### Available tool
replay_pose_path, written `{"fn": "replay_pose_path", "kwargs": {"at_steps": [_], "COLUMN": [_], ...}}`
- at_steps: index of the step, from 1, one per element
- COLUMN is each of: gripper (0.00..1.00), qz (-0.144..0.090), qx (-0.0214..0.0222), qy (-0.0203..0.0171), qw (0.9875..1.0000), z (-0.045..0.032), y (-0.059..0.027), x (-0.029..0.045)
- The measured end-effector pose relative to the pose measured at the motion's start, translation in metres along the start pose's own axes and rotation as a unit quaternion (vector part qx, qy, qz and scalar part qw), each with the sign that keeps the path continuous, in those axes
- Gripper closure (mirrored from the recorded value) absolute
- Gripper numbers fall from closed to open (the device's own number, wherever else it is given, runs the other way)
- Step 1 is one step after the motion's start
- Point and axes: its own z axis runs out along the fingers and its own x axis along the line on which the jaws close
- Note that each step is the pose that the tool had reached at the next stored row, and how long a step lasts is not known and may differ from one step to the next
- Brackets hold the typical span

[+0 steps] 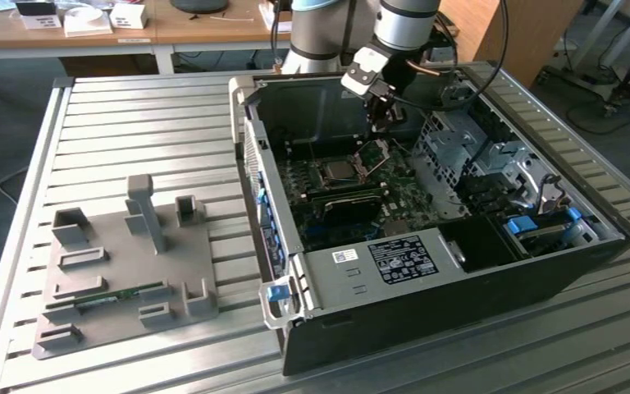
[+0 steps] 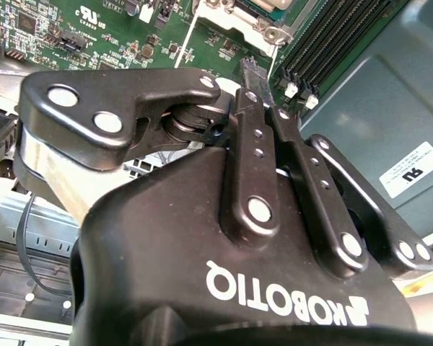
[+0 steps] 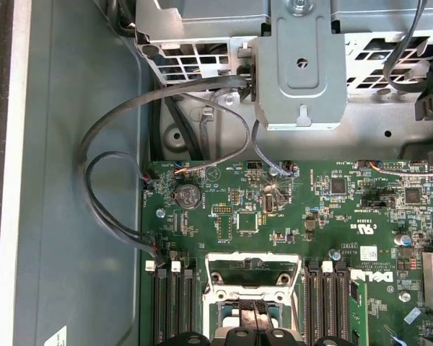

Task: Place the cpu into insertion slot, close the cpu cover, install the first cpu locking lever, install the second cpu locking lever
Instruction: 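Close the cpu cover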

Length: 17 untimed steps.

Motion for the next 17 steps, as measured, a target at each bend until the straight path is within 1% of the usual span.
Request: {"fn": "replay_pose_path", "kwargs": {"at_steps": [8, 11, 17], "gripper": [0.89, 0.89, 0.89], "qz": [0.0, 0.0, 0.0], "qx": [0.0, 0.0, 0.0], "qy": [0.0, 0.0, 0.0], "qw": [1.0, 1.0, 1.0], "z": [0.0001, 0.0001, 0.0004], "y": [0.0012, 0.0034, 0.0113], "x": [0.0, 0.0, 0.0002]}}
